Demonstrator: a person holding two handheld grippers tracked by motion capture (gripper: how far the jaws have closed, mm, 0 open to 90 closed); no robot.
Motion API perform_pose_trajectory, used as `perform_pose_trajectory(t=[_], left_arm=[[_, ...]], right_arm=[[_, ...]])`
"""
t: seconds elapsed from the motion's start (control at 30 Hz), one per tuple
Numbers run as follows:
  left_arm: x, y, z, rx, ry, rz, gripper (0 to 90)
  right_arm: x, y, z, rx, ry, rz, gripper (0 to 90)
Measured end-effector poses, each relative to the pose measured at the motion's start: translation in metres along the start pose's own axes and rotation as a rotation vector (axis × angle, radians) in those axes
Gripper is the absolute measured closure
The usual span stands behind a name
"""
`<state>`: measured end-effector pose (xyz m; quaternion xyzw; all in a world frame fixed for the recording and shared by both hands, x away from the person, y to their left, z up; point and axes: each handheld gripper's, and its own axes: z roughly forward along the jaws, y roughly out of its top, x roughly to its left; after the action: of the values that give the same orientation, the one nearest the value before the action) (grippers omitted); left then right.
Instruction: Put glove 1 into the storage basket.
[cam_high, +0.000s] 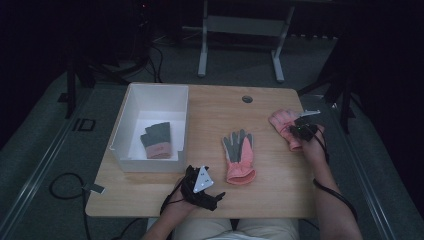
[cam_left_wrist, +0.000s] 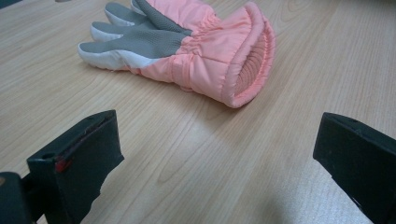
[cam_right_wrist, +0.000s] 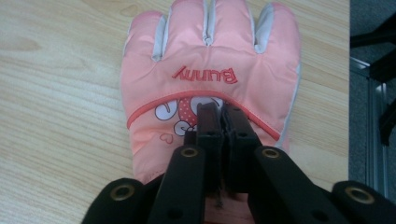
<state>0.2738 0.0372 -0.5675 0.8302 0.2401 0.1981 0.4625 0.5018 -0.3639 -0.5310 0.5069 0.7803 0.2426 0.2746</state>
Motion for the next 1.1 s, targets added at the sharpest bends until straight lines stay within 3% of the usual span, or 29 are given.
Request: perform_pose_trajectory(t=[0.23, 0.5, 0.73, 0.87, 0.97, 1.1], left_arm=[[0.0, 0.0, 0.0, 0.001, -0.001, -0.002, 0.6], [0.0, 0.0, 0.0, 0.0, 0.001, 0.002, 0.6], [-0.003, 0.002, 0.0, -0.004, -0.003, 0.011, 0.6], [-0.002, 0.002, 0.0, 0.0, -0.002, 0.012, 0.5], [-0.002, 0.002, -0.001, -0.008, 0.001, 0.013, 0.6], [-0.002, 0.002, -0.001, -0.005, 0.002, 0.015, 0.6]], right_arm=[[0.0, 0.007, -0.022, -0.016, -0.03, 0.13, 89.4], [0.012, 0.002, -0.065, -0.052, -0.067, 0.211, 89.6], [0.031, -0.007, -0.108, -0.074, -0.089, 0.248, 89.6], [0.048, -0.012, -0.135, -0.118, -0.092, 0.25, 89.6], [0.062, -0.017, -0.15, -0.153, -0.098, 0.22, 89.6], [0.072, -0.022, -0.158, -0.166, -0.081, 0.24, 89.6]])
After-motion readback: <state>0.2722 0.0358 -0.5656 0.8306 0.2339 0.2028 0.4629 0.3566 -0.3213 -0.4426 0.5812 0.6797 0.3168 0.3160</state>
